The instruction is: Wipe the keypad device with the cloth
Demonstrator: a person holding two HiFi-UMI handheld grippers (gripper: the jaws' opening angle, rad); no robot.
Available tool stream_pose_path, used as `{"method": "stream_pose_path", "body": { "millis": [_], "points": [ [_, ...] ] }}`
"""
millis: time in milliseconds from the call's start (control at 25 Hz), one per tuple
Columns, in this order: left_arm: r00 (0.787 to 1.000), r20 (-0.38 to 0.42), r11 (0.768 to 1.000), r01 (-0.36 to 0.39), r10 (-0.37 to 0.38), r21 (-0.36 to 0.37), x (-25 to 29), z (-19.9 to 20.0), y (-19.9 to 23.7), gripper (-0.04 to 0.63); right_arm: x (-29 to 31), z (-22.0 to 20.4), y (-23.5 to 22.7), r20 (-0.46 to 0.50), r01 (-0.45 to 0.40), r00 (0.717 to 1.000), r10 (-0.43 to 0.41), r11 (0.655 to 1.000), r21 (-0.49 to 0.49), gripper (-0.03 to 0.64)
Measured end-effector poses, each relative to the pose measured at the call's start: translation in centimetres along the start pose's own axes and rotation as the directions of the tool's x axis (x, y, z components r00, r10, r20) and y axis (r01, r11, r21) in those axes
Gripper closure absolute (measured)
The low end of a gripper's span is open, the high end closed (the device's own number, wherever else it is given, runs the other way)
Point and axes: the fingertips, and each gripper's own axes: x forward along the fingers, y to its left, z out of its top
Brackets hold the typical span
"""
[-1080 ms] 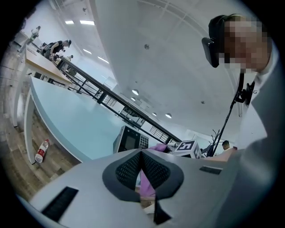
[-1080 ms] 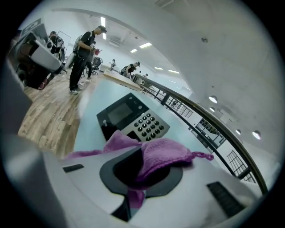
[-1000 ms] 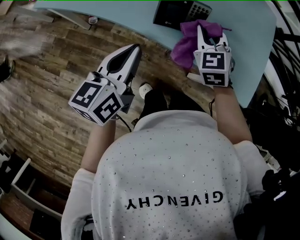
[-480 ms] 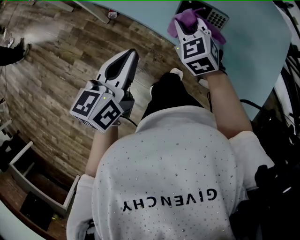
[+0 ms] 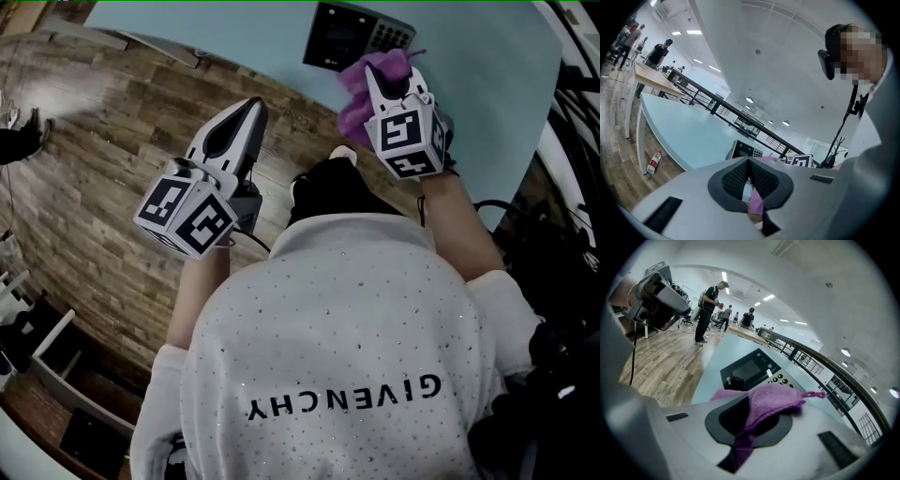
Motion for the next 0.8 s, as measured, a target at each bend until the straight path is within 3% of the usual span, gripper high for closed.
{"method": "stream_pose_path", "body": {
  "millis": [240,400,480,600,680,800],
  "points": [
    [1.000,-0.007,1.000,0.012,-0.012,-0.015,1.8,0.3,-0.9,0.595,-1.8,-1.9,-1.1,-0.017,0.002,1.000,-0.002,1.000,0.002,0.595],
    [1.000,0.004,0.999,-0.006,0.006,-0.036,2.5,0.3,-0.8,0.595,-2.4,-2.4,-1.9,-0.010,-0.029,1.000,0.029,0.997,0.067,0.595],
    [1.000,0.010,0.999,-0.015,0.016,-0.052,2.7,0.5,-0.9,0.595,-2.7,-0.4,-1.7,0.068,-0.103,0.993,0.095,0.987,0.127,0.595],
    [0.999,0.015,0.997,-0.040,0.041,-0.061,3.1,0.8,-0.8,0.595,-1.4,4.1,0.3,0.195,-0.293,0.946,0.259,0.941,0.169,0.595],
    [0.997,0.022,0.995,-0.074,0.076,-0.060,3.1,0.9,-0.1,0.595,0.9,6.5,2.3,0.216,-0.376,0.914,0.343,0.916,0.136,0.595],
    [0.991,0.040,0.990,-0.125,0.128,-0.058,2.6,1.2,0.9,0.595,3.8,8.2,5.5,0.161,-0.436,0.889,0.429,0.900,0.012,0.595]
  ]
}}
